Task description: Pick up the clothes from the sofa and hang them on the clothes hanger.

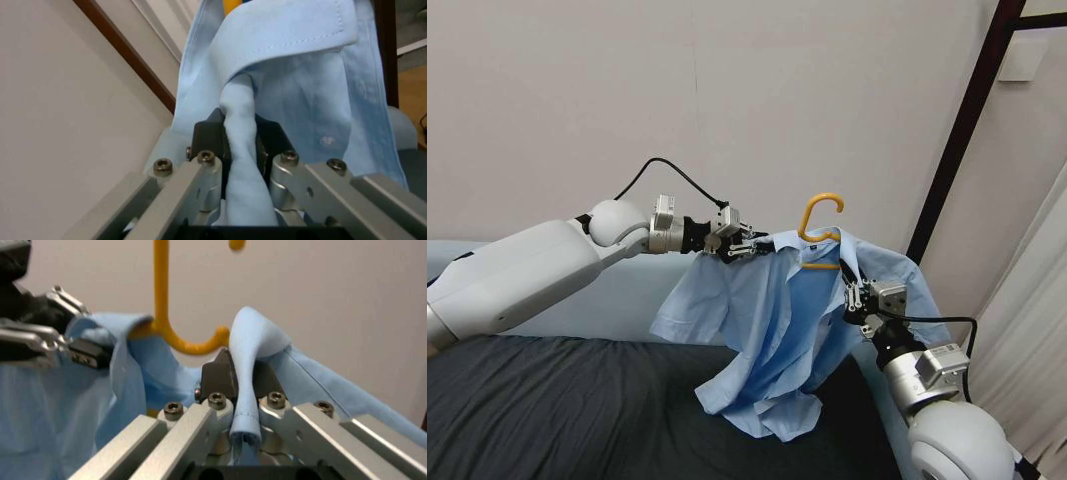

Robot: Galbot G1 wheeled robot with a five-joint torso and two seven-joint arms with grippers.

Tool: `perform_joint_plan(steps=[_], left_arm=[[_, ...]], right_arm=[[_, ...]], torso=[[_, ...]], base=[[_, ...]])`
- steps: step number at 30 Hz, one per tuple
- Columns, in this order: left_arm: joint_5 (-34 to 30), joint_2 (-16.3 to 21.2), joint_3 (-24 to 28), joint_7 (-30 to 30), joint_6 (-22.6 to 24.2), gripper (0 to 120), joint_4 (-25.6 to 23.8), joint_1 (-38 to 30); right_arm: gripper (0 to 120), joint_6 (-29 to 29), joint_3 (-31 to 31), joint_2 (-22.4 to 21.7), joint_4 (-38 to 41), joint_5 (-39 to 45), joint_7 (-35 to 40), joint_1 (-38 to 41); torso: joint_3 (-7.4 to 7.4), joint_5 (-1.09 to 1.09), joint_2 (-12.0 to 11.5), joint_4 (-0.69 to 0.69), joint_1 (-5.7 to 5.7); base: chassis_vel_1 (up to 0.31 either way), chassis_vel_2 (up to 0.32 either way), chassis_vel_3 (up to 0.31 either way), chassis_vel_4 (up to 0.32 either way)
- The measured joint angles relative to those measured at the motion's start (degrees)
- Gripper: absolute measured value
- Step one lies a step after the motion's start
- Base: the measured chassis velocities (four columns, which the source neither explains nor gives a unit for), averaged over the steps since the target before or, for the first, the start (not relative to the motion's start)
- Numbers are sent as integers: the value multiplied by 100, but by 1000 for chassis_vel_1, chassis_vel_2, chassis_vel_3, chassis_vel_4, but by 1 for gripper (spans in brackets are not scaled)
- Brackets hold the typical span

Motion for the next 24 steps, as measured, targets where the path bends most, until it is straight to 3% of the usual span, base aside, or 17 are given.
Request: perform_joint_plan(steps=[16, 24], left_arm=[[148, -456, 178, -6, -15, 7, 328, 30], [43, -365, 20, -23, -16, 7, 336, 50]], right_arm=[[0, 88, -208, -1, 323, -205, -670, -182], [2, 159, -199, 38, 138, -561, -826, -495]], torso=[[0, 1, 0, -1, 0], [0, 1, 0, 0, 0]], base=[[0, 0, 0, 0], [0, 0, 0, 0]])
